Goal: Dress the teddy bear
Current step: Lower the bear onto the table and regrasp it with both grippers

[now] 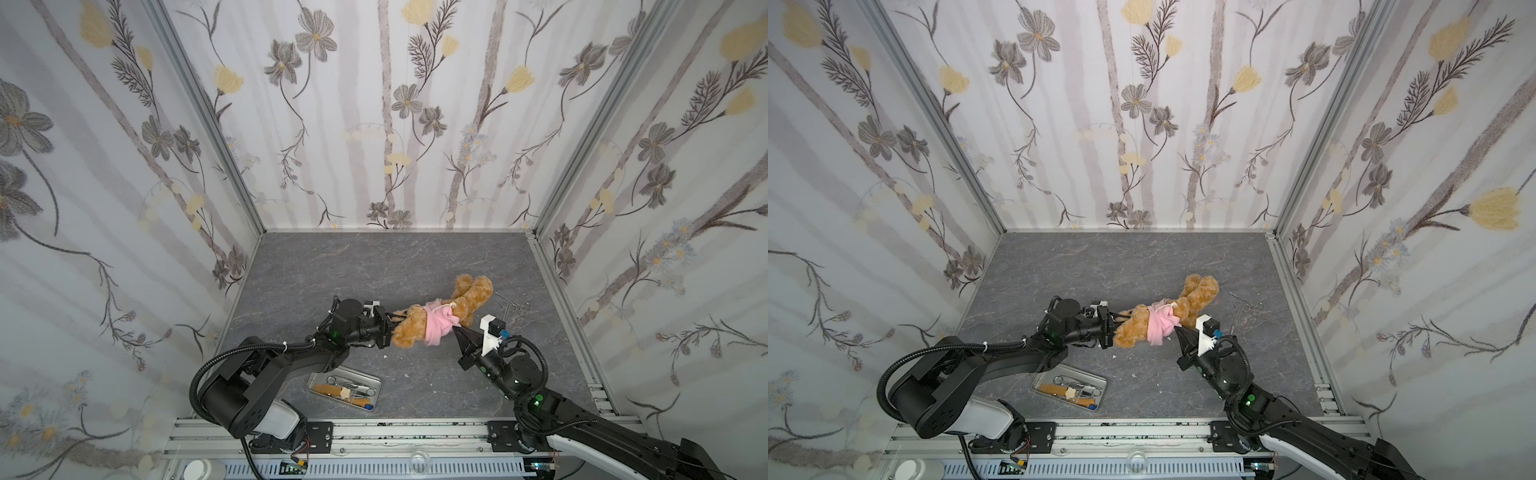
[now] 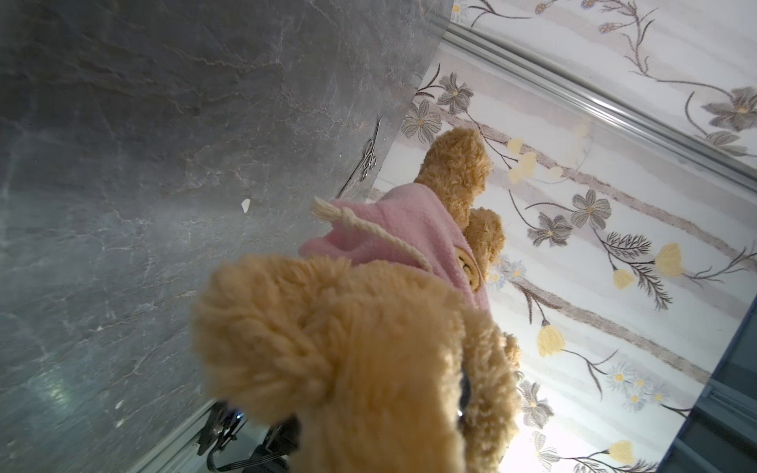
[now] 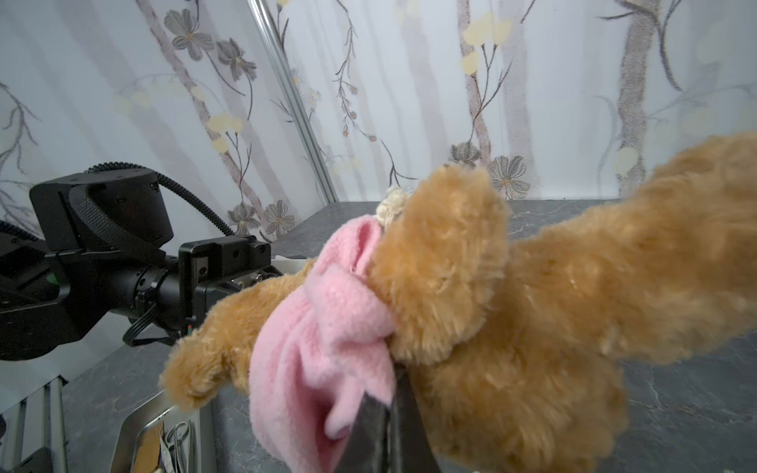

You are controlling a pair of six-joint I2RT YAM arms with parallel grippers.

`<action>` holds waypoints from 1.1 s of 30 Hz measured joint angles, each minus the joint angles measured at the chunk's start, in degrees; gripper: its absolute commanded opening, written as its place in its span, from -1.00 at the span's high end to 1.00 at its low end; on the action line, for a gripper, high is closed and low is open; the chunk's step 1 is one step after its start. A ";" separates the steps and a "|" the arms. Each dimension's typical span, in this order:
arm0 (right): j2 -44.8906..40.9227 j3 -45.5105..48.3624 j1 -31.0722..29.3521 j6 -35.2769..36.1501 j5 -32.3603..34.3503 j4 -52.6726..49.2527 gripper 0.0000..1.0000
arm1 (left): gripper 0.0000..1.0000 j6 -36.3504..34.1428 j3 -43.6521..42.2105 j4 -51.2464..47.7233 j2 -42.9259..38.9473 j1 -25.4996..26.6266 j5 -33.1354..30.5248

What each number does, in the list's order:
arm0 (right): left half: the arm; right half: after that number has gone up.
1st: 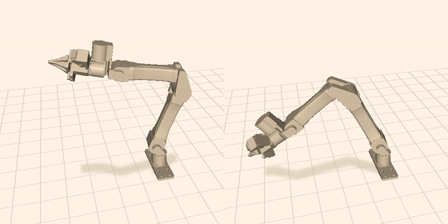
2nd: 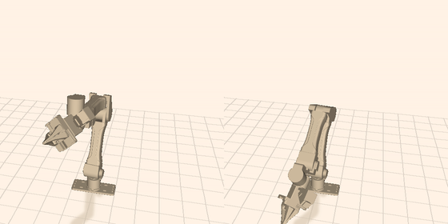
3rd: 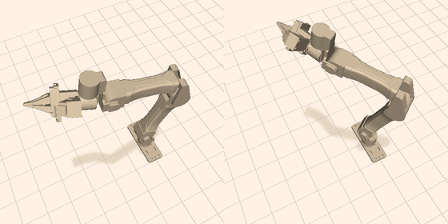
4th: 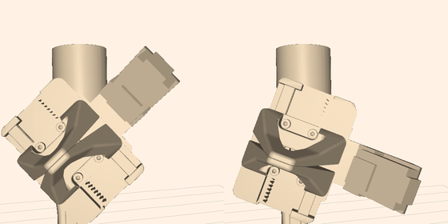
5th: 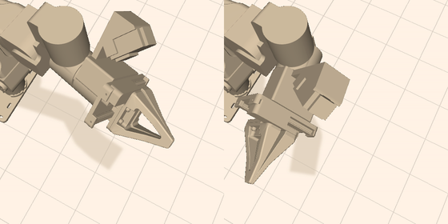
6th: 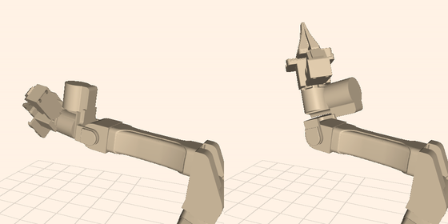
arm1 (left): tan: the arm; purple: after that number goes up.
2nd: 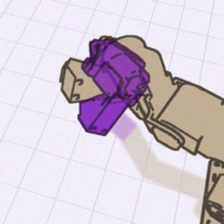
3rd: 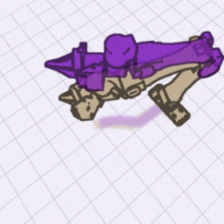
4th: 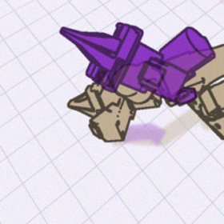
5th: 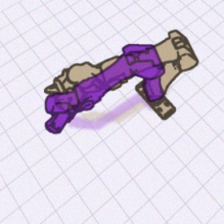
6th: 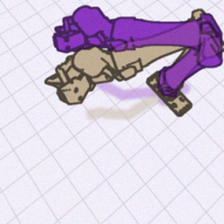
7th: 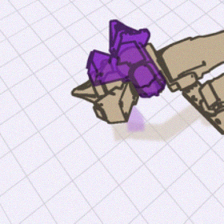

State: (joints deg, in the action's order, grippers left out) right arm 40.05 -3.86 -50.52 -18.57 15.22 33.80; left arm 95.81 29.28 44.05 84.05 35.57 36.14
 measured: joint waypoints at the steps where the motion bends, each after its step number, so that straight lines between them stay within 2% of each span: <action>1: -1.14 -0.24 0.07 -1.22 0.92 -1.90 1.00 | 1.00 -2.78 1.38 -2.86 -0.31 0.02 -0.20; 6: -2.56 -2.19 1.09 -5.97 4.33 -9.70 1.00 | 1.00 -16.96 8.28 -17.81 -1.64 0.15 -2.82; 10: -2.62 -2.60 4.22 -9.22 4.07 -14.38 1.00 | 1.00 -25.53 9.09 -25.64 -2.12 0.22 -4.76; 15: -3.85 -2.69 9.07 -11.50 -0.09 -19.15 1.00 | 1.00 -33.57 9.55 -30.71 -2.82 0.22 -6.36; 21: -0.81 -1.55 13.68 -12.57 -5.31 -19.98 1.00 | 1.00 -40.37 11.39 -33.57 -3.21 -0.04 -6.93; 26: 0.61 -0.96 20.02 -12.92 -12.96 -18.80 1.00 | 1.00 -44.74 11.47 -34.77 -4.39 -1.84 -5.57; 29: 3.19 -1.16 21.86 -12.85 -17.73 -16.83 1.00 | 1.00 -46.86 11.50 -35.01 -5.07 -3.02 -4.68; 30: 3.85 -1.14 22.01 -12.79 -18.91 -15.93 0.93 | 1.00 -47.43 11.65 -35.45 -5.11 -3.13 -4.66; 33: 5.55 -1.01 22.12 -11.04 -23.15 -12.37 0.52 | 1.00 -48.11 12.39 -36.96 -5.11 -3.15 -5.38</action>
State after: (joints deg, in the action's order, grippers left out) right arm 45.60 -4.86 -28.40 -29.61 -7.92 21.43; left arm 47.70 41.67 7.09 78.94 32.42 30.76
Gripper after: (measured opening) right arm 0.084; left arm 0.098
